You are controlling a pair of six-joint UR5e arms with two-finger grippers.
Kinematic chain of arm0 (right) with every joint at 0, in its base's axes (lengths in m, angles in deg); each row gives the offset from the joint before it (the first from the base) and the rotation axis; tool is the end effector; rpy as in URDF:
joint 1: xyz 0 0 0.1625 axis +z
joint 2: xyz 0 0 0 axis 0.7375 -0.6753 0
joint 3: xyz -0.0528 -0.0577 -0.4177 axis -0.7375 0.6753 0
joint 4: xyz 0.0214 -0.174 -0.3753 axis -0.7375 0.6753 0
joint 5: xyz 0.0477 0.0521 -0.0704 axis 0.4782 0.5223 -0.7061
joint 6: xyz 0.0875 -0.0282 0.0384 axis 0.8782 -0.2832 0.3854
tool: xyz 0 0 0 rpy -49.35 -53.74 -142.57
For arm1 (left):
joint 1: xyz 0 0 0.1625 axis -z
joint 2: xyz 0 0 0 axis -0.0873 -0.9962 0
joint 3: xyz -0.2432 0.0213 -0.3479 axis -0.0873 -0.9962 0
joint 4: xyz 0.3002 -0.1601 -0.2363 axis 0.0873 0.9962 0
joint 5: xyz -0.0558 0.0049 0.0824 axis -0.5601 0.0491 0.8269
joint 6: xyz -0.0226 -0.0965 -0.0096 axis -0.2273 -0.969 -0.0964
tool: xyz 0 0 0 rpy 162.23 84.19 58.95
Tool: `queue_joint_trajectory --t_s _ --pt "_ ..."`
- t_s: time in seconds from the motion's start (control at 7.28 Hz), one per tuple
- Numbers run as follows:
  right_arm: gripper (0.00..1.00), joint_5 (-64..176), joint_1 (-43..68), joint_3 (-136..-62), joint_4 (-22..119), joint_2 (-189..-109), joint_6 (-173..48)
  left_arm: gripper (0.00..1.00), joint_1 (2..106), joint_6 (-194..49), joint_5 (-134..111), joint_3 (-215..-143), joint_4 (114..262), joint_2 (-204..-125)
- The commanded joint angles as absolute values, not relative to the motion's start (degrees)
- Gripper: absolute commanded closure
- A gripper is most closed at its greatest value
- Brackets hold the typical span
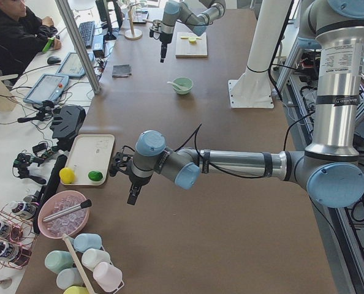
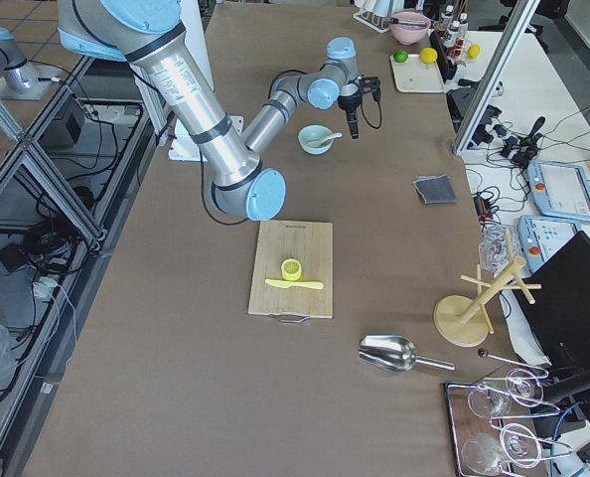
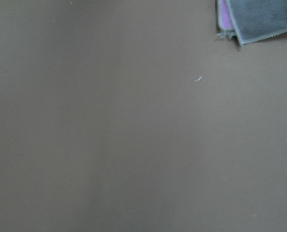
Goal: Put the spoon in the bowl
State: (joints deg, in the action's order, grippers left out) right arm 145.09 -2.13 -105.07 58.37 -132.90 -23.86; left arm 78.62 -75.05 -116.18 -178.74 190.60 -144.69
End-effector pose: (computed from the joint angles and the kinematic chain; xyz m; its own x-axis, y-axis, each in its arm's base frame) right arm -0.3979 -0.5398 0.2110 0.6420 -0.1029 0.7598 -0.1138 0.9672 0.2271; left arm -0.0169 -0.5219 0.6046 0.7652 0.1104 -0.6342 0.1344 0.9361 0.3251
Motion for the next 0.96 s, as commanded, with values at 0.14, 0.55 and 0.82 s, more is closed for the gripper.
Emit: queue_joint_trajectory --t_s 0.14,0.55,0.82 --pt "0.0 160.75 17.56 -114.45 58.97 -154.56 -45.22 0.02 78.58 -69.33 -115.81 -178.81 190.44 -143.89" --pt "0.0 163.81 27.32 -115.88 56.27 -172.34 -52.72 0.02 78.66 -69.3 -116.16 -178.98 188.61 -143.89" --pt "0.0 171.98 39.17 -107.41 56.6 -175.89 -77.58 0.02 78.75 -69.3 -118.52 -178.63 187.11 -143.89"
